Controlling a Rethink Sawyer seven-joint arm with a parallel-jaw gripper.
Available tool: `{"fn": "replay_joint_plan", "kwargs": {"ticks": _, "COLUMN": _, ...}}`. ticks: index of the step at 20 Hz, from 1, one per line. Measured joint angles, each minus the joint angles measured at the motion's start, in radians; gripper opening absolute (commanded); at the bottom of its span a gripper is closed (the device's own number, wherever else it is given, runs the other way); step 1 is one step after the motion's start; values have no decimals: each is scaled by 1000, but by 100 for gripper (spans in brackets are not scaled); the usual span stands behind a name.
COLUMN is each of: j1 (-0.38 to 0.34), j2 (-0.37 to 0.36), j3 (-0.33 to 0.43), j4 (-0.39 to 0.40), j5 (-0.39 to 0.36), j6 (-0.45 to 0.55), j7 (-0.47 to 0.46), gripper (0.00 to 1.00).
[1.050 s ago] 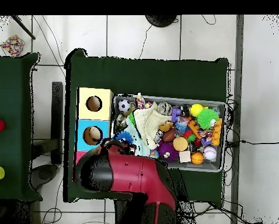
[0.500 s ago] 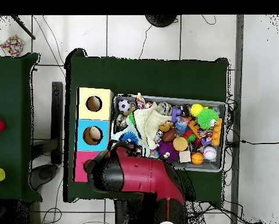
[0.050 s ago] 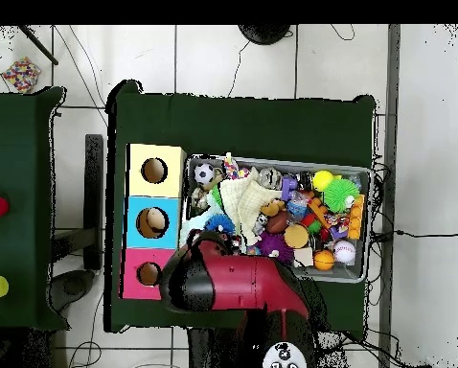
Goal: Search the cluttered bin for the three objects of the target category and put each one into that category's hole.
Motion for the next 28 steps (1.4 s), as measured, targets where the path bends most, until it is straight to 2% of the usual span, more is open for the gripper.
{"fn": "replay_joint_plan", "kwargs": {"ticks": 12, "j1": -57, "j2": 83, "j3": 46, "j4": -1, "j5": -74, "j6": -30, "j7": 0, "gripper": 0}}
{"fn": "replay_joint_plan", "kwargs": {"ticks": 13, "j1": -58, "j2": 98, "j3": 54, "j4": -1, "j5": -99, "j6": -30, "j7": 0, "gripper": 100}}
{"fn": "replay_joint_plan", "kwargs": {"ticks": 28, "j1": -57, "j2": 87, "j3": 74, "j4": -1, "j5": -121, "j6": -30, "j7": 0, "gripper": 100}}
